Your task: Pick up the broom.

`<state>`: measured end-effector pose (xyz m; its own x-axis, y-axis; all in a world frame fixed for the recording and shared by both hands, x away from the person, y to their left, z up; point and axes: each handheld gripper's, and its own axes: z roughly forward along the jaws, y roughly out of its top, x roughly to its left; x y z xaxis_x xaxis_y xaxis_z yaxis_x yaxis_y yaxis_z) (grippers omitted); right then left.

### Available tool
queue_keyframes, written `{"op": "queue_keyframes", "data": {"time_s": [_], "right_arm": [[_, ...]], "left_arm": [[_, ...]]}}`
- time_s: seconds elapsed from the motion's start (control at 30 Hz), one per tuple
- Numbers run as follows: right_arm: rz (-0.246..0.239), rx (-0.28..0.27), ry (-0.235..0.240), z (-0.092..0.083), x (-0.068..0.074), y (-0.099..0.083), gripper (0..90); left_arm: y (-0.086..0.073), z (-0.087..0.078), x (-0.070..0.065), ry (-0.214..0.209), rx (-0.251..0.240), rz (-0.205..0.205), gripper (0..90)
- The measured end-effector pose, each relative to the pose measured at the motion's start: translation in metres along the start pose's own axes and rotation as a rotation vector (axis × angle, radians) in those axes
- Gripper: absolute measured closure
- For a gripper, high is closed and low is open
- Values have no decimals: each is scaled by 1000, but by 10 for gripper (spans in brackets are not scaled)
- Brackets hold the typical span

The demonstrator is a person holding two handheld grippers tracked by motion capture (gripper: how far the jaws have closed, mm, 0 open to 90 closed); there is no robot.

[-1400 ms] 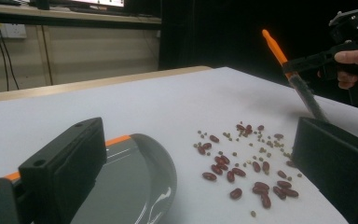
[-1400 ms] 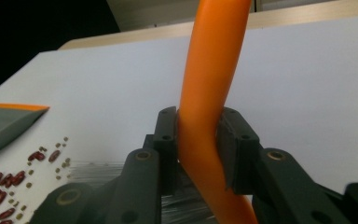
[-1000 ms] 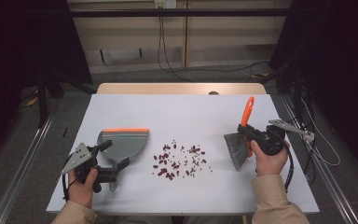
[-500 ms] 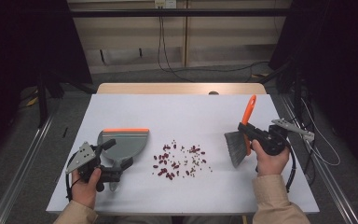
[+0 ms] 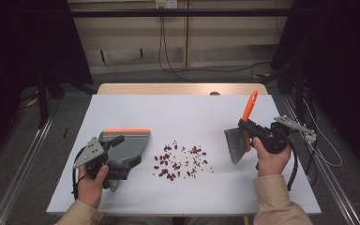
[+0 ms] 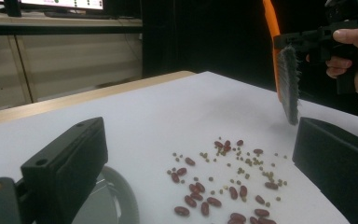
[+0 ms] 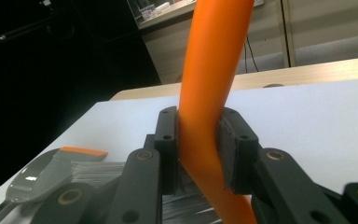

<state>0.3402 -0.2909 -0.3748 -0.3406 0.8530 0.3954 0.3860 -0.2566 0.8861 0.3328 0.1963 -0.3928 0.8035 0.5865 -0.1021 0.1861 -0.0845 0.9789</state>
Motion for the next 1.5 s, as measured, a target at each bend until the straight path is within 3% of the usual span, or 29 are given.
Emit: {"op": "queue_keyframes", "data": {"time_s": [0.67, 0.83, 1.1, 1.13, 1.3, 1.4, 1.5], "right_arm": [[-23, -24, 85, 32, 45, 11, 715], [-35, -37, 94, 44, 62, 11, 715], [-45, -48, 125, 61, 88, 9, 715], [-45, -51, 132, 63, 91, 8, 715], [-48, -45, 162, 73, 106, 1, 715], [-41, -36, 181, 78, 113, -2, 715], [-43, -30, 193, 83, 120, -6, 715]], "left_arm": [[24, 53, -26, -73, 68, 1, 54], [25, 64, -33, -130, 91, 4, 47], [32, 75, -35, -117, 106, 6, 74], [33, 76, -35, -122, 96, -9, 76], [34, 83, -33, -96, 94, -22, 131], [36, 87, -32, -91, 96, -8, 169], [39, 89, -29, -84, 98, -27, 212]]}}
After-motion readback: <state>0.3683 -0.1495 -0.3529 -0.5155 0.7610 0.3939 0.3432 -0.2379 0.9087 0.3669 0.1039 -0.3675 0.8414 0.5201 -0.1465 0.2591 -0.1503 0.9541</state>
